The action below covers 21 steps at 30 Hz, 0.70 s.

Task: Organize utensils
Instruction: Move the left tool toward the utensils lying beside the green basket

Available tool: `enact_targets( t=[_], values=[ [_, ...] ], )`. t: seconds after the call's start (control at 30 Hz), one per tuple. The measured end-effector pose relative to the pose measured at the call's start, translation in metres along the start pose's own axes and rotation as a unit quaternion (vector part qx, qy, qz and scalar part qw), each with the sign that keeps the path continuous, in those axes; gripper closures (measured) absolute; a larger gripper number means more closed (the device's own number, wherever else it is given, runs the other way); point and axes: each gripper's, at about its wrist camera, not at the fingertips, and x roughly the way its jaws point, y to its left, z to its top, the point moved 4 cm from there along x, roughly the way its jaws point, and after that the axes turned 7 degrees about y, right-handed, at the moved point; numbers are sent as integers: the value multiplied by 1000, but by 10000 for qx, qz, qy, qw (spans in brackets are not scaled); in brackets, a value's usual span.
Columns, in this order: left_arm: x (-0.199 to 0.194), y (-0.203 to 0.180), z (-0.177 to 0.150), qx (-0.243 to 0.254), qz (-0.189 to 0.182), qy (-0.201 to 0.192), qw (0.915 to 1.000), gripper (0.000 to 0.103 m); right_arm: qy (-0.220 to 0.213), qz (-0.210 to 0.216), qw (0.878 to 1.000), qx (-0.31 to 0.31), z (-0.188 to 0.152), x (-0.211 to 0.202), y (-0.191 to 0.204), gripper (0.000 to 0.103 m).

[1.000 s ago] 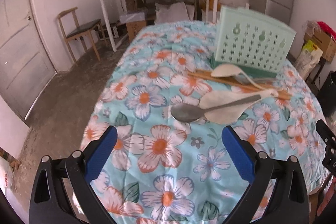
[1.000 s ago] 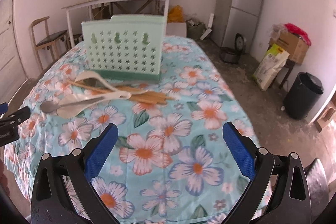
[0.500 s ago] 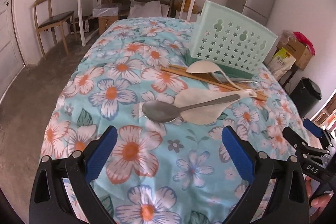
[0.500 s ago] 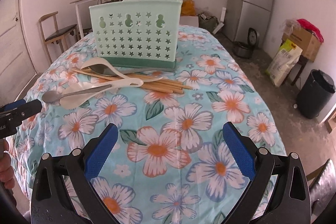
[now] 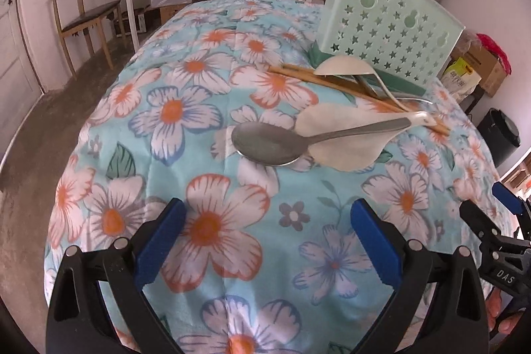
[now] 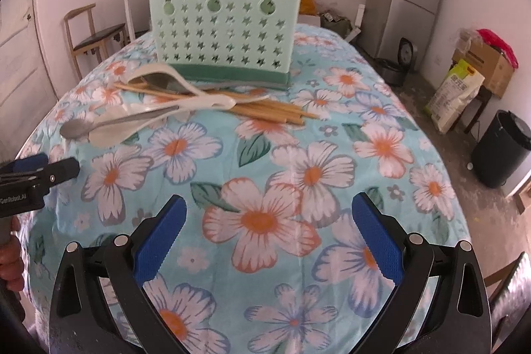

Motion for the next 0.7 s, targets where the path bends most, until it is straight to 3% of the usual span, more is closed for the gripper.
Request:
enact_targets(
  t=[0.2,0.7],
  values=[
    [5,-7,-7,341,368,-3,9987,5,135,34,9999,5,-5,8,-2,8],
    [6,-12,-6,498,690,50,9964,5,252,398,9987,207,-8,17,-7,8]
  ],
)
